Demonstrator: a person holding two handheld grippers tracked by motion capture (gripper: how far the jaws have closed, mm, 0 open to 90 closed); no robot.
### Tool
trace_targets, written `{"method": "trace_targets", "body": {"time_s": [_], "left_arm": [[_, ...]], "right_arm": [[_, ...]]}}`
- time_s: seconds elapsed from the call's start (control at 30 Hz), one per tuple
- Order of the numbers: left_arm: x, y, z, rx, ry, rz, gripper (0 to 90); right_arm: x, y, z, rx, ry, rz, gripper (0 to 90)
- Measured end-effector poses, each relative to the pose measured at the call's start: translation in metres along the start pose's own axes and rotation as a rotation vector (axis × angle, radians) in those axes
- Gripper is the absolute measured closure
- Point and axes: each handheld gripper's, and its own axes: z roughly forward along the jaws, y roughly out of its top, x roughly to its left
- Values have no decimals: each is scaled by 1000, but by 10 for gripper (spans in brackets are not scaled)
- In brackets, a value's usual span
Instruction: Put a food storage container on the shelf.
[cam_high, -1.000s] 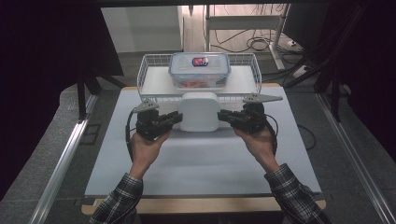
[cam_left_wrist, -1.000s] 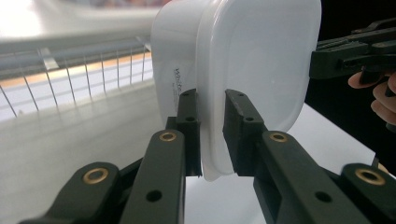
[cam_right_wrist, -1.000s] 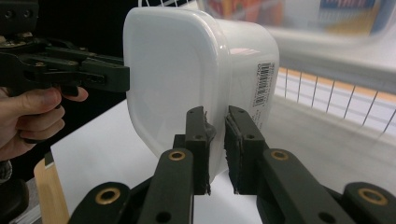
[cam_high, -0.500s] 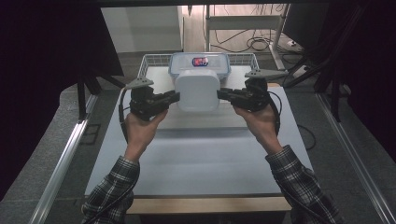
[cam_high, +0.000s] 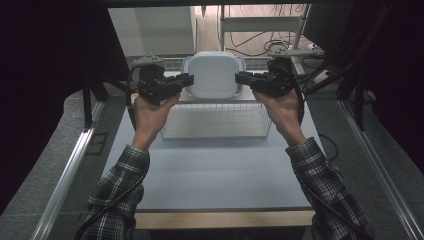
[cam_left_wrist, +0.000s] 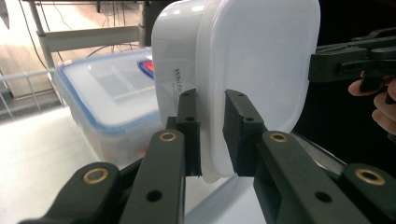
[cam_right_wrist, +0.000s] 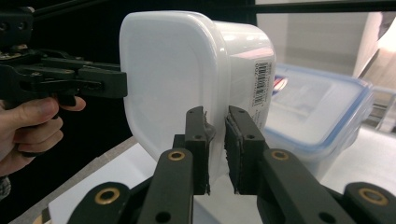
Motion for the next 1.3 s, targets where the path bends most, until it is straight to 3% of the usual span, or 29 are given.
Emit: {"method": "trace_targets", "body": {"time_s": [0.13,0.33,0.67,0.8,0.97,1.13,1.3], "left_arm": [[5,14,5,6,3,0,772],[13,27,16,15,0,-24,772],[21,28,27,20,-10,-47,764],[20,30,28,20,-9,-32,756],[21,30,31,4,-1,-20,714],[21,32,36,12,35,1,660],[25,34,42,10,42,-14,629]], "right_arm": [[-5,14,3,0,-11,-3,790],[-18,26,11,-2,-25,34,784],[-30,29,21,5,-39,60,774],[-32,30,22,1,-45,61,762],[-31,32,25,0,-61,42,728],[-29,34,32,14,-87,16,690],[-31,36,39,28,-102,10,652]]}}
